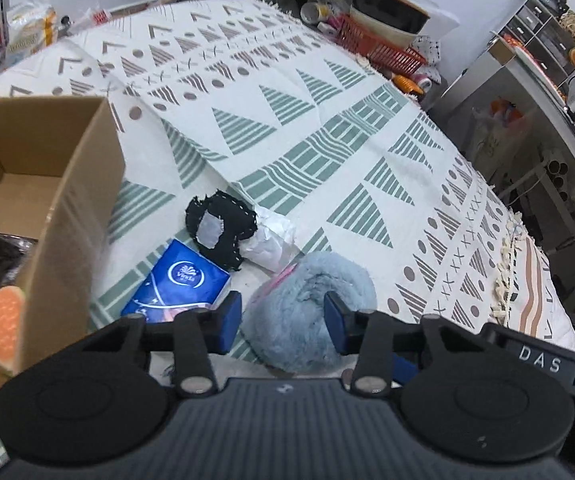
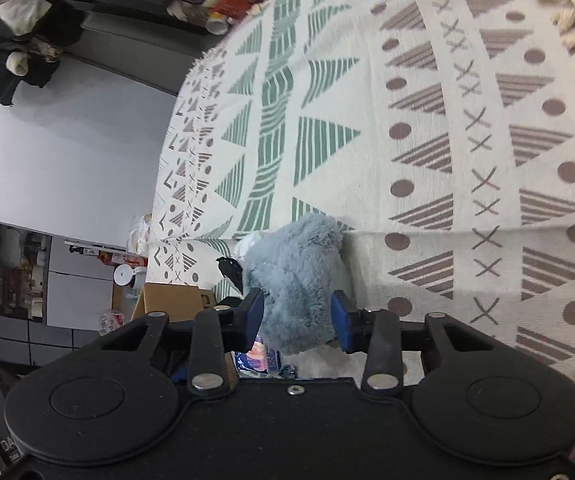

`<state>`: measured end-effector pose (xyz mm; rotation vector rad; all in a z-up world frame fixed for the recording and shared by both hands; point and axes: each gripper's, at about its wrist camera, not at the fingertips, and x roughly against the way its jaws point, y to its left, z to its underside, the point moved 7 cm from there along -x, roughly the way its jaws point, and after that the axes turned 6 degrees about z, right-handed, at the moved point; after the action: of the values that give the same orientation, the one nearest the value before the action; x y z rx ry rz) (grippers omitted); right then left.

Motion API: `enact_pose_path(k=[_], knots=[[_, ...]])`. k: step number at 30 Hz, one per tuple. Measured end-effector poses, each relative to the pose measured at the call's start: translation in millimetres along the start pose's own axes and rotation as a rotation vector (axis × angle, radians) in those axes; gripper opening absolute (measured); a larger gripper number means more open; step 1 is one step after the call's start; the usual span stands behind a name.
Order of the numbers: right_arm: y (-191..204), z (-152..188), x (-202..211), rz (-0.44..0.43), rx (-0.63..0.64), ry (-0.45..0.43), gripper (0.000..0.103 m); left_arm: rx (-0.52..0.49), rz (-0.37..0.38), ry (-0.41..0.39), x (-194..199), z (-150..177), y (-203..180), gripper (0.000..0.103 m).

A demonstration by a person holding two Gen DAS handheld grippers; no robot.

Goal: Organize soft objects
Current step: 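Close both tools on the grey fluffy ball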

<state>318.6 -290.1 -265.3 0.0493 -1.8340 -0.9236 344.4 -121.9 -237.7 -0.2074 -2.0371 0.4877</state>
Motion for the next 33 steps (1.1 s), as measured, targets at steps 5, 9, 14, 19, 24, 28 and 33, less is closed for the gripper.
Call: enact_pose_path(k=[5, 9, 14, 19, 24, 28, 33], knots=[[-4, -4, -15, 0.017, -0.03, 0.022, 0.039, 0.023, 0.01, 0.038, -18, -1, 7, 0.033], [-7, -6, -26, 0.029, -0.049, 0.036, 0.039, 0.055, 0.027, 0.072, -31, 1, 12, 0.03], [-10, -7, -34, 0.046, -0.061, 0.037, 0.038, 0.112, 0.061, 0.095, -40, -1, 15, 0.027], [-4, -4, -36, 0.036, -0.018, 0.015, 0.026, 0.143, 0.074, 0.097, -37, -3, 17, 0.02], [2, 0, -18, -0.002, 0.006, -0.016, 0.024, 0.117, 0.069, 0.085, -15, -7, 7, 0.019], [15, 2, -1, 0.001, 0.041, -0.049, 0.024, 0.1, 0.074, 0.079, 2, -9, 0, 0.019], [29, 5, 15, 0.022, 0.059, -0.083, 0.024, 0.099, 0.085, 0.071, 20, -13, -4, 0.019]])
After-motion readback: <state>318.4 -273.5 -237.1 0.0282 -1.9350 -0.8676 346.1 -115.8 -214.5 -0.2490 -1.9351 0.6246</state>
